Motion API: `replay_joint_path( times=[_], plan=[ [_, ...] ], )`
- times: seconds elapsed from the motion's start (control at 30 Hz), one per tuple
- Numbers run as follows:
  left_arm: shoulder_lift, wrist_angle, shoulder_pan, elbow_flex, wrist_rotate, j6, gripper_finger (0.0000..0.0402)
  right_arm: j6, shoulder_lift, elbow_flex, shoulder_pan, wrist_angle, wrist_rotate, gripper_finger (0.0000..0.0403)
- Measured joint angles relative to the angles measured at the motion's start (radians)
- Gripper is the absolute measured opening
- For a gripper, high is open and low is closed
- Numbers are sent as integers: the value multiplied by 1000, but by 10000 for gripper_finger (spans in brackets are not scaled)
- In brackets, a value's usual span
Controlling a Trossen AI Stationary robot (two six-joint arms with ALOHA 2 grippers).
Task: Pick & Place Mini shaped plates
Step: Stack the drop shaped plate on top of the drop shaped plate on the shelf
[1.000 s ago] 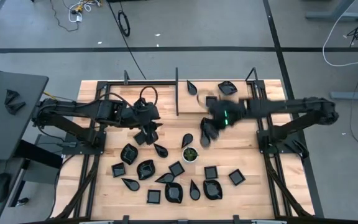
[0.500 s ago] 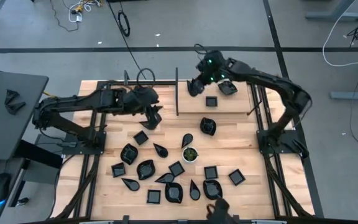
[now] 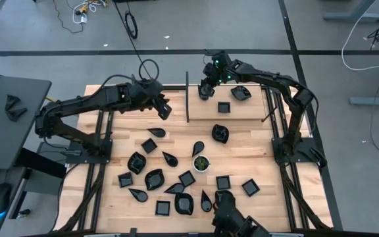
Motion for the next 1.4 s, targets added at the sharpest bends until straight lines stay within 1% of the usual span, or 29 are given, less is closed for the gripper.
replay_joint_path(
  times=[0.1, 0.23, 0.4, 0.63, 1.2, 1.4],
  plan=[
    [3, 29, 21, 0, 0, 17, 135, -30, 10, 0, 0, 13, -11, 0],
    [4, 67, 44, 0, 0, 74, 135, -35, 37, -1, 0, 9, -27, 0],
    [4, 94, 79, 0, 0, 80, 135, -36, 46, -2, 0, 16, -27, 1],
    [4, 97, 109, 0, 15, 80, 135, -37, 46, -2, 0, 6, -27, 16],
    [4, 96, 108, 0, 15, 79, 135, -5, 49, -5, 9, -31, -27, 21],
    [4, 95, 108, 0, 16, 79, 135, 66, 20, -6, 8, -59, -26, 40]
  ],
)
